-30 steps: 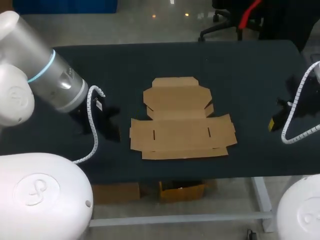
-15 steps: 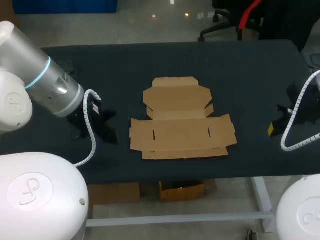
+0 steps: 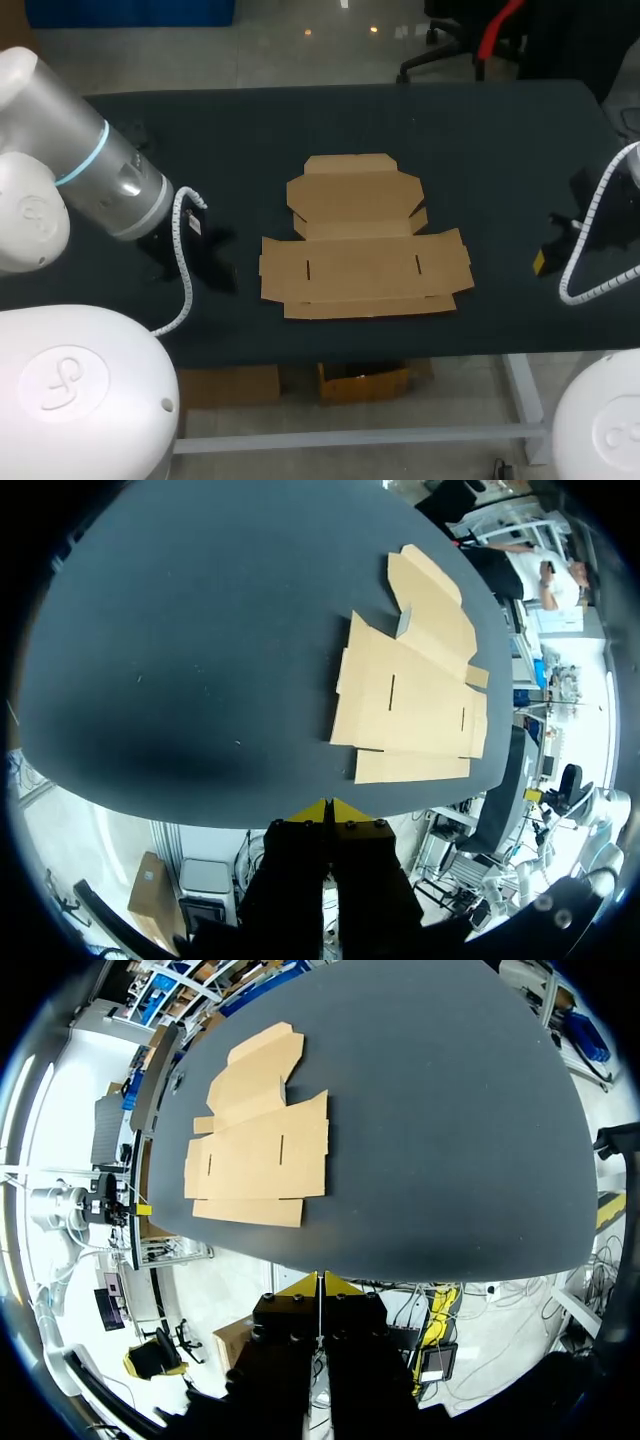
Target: Assemble the packaging by folding the flat box into shape, placing the metal phone stand inside, and closing the box properly
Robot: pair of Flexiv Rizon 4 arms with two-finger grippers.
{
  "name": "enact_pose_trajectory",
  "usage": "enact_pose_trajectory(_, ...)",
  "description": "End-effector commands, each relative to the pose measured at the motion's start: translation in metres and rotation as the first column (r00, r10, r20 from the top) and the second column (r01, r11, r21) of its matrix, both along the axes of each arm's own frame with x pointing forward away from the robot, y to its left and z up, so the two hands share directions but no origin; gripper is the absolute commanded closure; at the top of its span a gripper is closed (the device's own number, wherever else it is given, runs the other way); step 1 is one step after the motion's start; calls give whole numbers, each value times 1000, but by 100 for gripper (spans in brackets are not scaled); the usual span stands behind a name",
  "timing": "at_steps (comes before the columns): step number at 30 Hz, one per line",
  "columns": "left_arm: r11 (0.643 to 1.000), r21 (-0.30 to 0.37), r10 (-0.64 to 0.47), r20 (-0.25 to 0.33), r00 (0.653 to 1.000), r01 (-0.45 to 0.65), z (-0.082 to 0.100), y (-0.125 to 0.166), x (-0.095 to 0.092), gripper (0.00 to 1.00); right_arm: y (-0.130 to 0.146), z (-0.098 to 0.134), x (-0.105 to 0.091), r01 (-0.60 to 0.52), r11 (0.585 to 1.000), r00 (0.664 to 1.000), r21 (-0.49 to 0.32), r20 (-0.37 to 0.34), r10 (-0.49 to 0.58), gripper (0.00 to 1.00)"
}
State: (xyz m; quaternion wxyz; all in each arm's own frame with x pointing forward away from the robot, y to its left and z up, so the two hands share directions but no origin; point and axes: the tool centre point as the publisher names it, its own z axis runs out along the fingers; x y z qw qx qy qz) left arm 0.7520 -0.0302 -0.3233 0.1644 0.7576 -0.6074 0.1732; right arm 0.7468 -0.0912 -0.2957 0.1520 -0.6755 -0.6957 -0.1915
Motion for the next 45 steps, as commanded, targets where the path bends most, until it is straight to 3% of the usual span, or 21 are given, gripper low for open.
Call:
enact_pose_trajectory(1, 1000, 22, 7, 34, 999, -8, -1, -8, -11, 100, 2, -10, 4, 3, 1000, 1000, -1, -10, -3, 100)
enact_pose_trajectory(10, 1000, 25, -20, 86, 996, 18, -9, -16, -20, 100, 9, -26, -7, 3, 1000, 1000, 13, -18, -3, 100)
enact_pose_trajectory(26, 995, 40, -96, 97, 991, 93, -29, -37, -13, 100, 28, -55, -13, 19, 999, 997, 46, -70, -15, 100)
enact_pose_trajectory(45, 992, 3, -126, 75, 989, 126, -51, -39, 7, 100, 43, -87, -5, 35, 997, 992, 72, -127, -25, 100)
